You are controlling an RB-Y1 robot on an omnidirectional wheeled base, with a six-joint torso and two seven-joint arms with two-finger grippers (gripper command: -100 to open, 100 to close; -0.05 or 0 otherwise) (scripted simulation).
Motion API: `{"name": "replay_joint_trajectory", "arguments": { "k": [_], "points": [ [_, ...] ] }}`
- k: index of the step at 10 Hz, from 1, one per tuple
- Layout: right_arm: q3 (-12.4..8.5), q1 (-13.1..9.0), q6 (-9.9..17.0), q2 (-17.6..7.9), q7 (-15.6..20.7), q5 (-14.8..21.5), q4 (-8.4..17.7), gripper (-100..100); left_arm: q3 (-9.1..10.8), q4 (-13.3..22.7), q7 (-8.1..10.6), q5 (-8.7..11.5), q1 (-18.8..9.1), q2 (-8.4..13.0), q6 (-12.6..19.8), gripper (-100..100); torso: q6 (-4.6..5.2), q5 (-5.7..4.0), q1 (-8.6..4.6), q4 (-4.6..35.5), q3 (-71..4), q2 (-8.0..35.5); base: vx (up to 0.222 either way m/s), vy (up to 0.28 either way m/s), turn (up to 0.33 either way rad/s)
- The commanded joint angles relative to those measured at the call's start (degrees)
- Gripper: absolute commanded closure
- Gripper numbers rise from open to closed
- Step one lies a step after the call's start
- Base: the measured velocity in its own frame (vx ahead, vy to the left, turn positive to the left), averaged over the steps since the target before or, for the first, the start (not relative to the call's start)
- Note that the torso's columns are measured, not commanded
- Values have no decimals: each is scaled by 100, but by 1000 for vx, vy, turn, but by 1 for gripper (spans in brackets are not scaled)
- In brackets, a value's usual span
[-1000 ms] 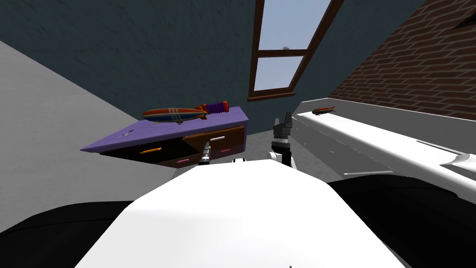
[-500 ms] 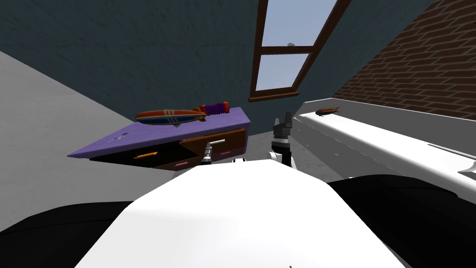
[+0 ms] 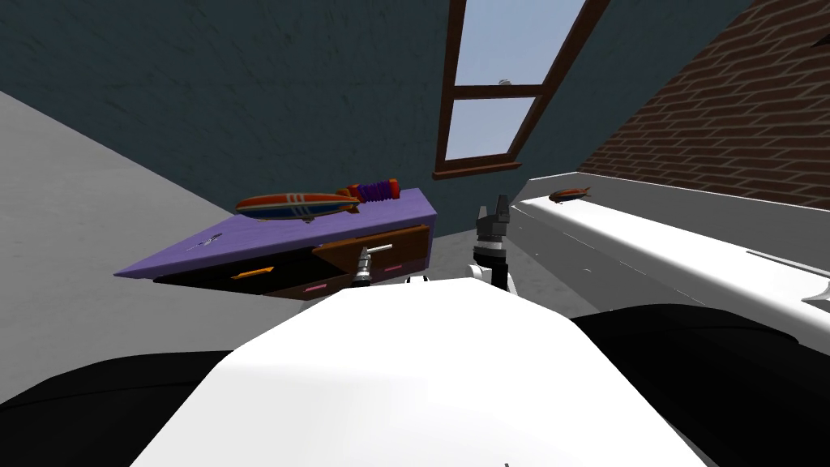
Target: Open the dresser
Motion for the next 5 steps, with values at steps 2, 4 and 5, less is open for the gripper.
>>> {"name": "replay_joint_trajectory", "arguments": {
  "k": [2,4,5],
  "points": [
    [1,-3,0,0,0,0,0,0,-36,-152,47,-23,126,8,7,100,-6,5,3,6,41,64,-175,-13,5],
    [1,-4,1,1,0,0,1,0,-72,-305,94,-47,252,17,16,100,-9,-5,-6,14,30,44,-201,-56,19],
    [1,-4,1,1,0,0,1,0,-68,-233,75,-41,207,7,22,100,-6,-11,-9,17,19,31,-102,-27,5]
  ]
}}
